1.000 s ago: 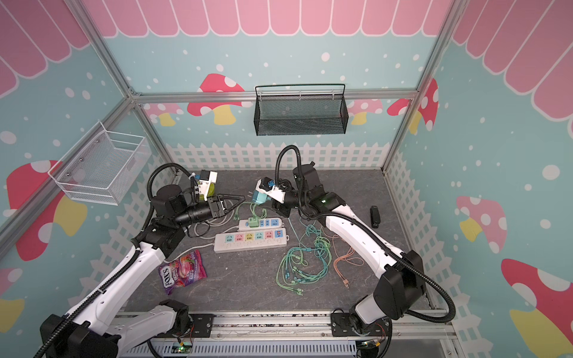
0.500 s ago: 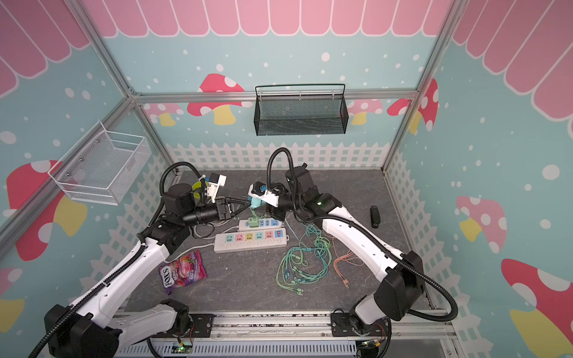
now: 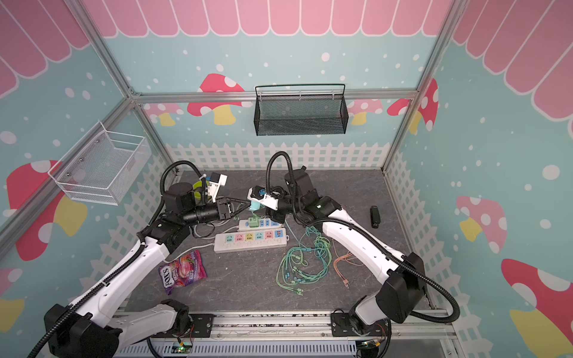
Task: Insert plugs into power strip
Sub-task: Insert the plug into the socket.
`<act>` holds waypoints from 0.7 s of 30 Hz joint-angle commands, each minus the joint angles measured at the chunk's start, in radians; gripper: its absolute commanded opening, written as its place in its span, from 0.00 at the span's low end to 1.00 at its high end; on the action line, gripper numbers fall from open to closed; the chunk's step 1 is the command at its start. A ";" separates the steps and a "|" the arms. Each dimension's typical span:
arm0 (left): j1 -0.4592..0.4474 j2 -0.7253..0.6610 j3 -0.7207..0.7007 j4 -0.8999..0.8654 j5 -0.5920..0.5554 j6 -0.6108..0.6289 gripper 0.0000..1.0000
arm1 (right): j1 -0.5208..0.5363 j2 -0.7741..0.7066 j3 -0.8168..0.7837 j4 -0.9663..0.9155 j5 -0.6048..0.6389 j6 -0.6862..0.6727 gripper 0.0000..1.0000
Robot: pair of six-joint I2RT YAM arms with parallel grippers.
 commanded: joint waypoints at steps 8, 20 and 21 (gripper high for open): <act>0.002 -0.005 -0.041 0.107 -0.042 0.049 0.02 | -0.014 -0.238 -0.155 0.138 -0.013 0.282 0.65; 0.001 0.034 -0.153 0.573 0.029 -0.149 0.00 | -0.050 -0.421 -0.517 0.499 -0.154 0.718 0.68; 0.001 0.037 -0.162 0.606 0.036 -0.164 0.00 | -0.050 -0.415 -0.544 0.553 -0.169 0.760 0.64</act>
